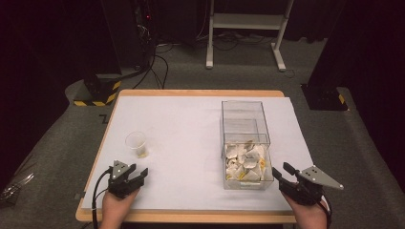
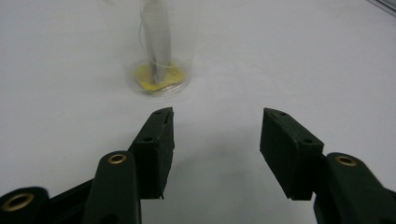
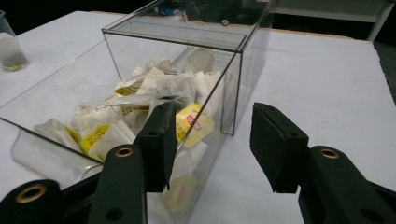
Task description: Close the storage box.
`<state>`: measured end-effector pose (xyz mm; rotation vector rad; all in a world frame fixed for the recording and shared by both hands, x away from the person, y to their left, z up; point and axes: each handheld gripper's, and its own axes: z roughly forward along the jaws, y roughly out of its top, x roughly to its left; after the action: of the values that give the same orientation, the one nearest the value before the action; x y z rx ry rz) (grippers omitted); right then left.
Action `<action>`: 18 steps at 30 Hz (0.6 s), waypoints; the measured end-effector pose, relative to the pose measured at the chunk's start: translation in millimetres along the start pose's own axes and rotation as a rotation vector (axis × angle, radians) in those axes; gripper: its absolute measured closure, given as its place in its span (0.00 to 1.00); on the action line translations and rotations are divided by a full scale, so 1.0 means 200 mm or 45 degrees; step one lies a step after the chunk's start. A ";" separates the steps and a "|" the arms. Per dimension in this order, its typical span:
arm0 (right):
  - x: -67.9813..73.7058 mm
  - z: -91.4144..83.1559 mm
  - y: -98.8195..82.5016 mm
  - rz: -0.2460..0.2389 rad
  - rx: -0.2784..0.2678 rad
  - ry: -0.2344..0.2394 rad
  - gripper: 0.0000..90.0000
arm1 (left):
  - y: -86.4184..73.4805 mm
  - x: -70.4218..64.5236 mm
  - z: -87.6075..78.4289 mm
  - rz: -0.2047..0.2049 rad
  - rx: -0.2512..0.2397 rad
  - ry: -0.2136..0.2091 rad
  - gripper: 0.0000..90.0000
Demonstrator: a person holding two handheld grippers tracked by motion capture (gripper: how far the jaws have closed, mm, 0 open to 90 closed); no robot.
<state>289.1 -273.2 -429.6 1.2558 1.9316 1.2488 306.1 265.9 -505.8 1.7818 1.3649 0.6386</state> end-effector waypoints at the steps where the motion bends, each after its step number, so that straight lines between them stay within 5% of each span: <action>1: 0.01 -0.01 0.00 0.000 -0.003 0.005 0.57 | 0.00 0.00 0.00 0.000 0.000 0.001 0.50; 18: 0.10 -0.10 -0.06 -0.009 0.017 0.068 0.56 | 0.00 0.00 0.01 0.005 0.017 0.002 0.50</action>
<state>260.0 -264.9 -430.9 1.2324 1.9837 1.2799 307.7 265.8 -506.0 1.7954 1.3698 0.6350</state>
